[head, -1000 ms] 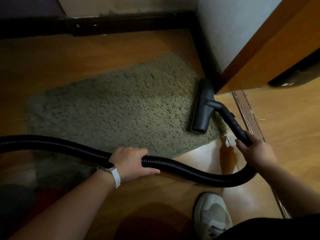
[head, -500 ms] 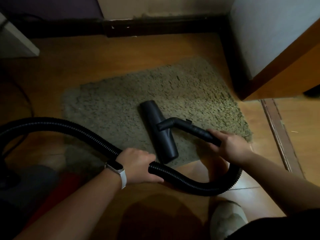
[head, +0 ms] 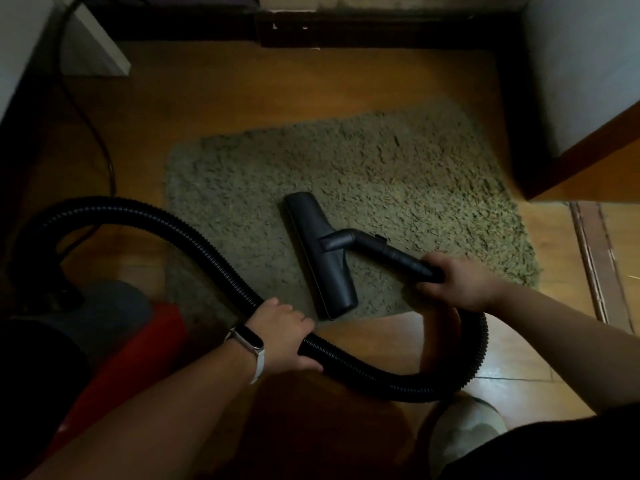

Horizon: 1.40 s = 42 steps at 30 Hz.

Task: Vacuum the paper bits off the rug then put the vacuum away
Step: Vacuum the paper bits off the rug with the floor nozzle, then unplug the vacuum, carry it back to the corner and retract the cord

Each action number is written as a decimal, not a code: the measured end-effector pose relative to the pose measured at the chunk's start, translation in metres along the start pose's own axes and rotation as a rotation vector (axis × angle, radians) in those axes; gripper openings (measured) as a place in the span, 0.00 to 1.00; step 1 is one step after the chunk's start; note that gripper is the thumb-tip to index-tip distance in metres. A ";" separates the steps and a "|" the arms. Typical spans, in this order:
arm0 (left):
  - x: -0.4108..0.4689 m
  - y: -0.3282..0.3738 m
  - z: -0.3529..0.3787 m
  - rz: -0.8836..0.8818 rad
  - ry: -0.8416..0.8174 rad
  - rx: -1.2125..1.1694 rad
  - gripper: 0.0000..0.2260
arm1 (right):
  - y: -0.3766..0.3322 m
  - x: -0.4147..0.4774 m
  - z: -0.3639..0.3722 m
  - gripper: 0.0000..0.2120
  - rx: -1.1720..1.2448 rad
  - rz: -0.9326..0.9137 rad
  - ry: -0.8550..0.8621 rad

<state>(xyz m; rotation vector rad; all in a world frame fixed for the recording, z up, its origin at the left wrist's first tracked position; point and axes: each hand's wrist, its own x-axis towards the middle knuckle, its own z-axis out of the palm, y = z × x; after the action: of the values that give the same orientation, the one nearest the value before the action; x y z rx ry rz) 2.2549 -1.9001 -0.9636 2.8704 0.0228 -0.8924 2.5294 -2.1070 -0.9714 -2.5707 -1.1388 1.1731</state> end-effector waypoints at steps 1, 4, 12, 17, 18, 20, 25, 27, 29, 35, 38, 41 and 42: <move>-0.001 0.000 0.001 0.005 -0.008 0.000 0.29 | 0.002 -0.001 0.000 0.13 0.061 0.012 -0.031; -0.001 0.000 -0.001 0.030 -0.008 0.012 0.29 | 0.005 -0.003 0.003 0.12 0.101 0.025 -0.049; -0.003 -0.011 -0.017 0.165 0.006 0.167 0.27 | 0.002 -0.007 -0.012 0.28 -0.101 -0.004 0.030; -0.021 -0.049 -0.052 0.153 0.074 0.177 0.28 | -0.042 -0.013 -0.041 0.32 -0.316 -0.239 0.082; -0.029 -0.059 -0.061 0.129 0.096 0.153 0.29 | -0.057 -0.014 -0.049 0.31 -0.344 -0.289 0.084; -0.049 -0.080 -0.080 0.081 0.122 0.102 0.31 | -0.093 -0.016 -0.064 0.30 -0.390 -0.392 0.082; -0.117 -0.130 -0.110 -0.039 0.195 0.011 0.35 | -0.190 -0.014 -0.089 0.32 -0.486 -0.659 0.045; -0.146 -0.145 -0.112 -0.078 0.270 -0.039 0.36 | -0.229 -0.011 -0.094 0.32 -0.528 -0.750 0.045; -0.176 -0.158 -0.109 -0.138 0.303 -0.076 0.37 | -0.267 -0.005 -0.094 0.31 -0.565 -0.834 0.039; -0.272 -0.168 -0.072 -0.463 0.526 -0.320 0.42 | -0.377 0.006 -0.067 0.29 -0.536 -1.072 -0.002; -0.316 -0.162 -0.042 -0.629 0.595 -0.484 0.43 | -0.424 0.004 -0.041 0.29 -0.497 -1.202 -0.011; -0.353 -0.155 -0.011 -0.698 0.548 -0.549 0.45 | -0.463 -0.003 -0.010 0.29 -0.467 -1.351 -0.031; -0.362 -0.152 0.000 -0.709 0.523 -0.563 0.46 | -0.473 -0.006 0.000 0.28 -0.471 -1.400 -0.023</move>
<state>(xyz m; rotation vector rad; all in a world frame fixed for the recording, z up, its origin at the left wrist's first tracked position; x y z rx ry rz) 1.9487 -1.7400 -0.7778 2.4396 1.1821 -0.1096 2.2465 -1.7720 -0.7939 -1.1592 -2.6581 0.5419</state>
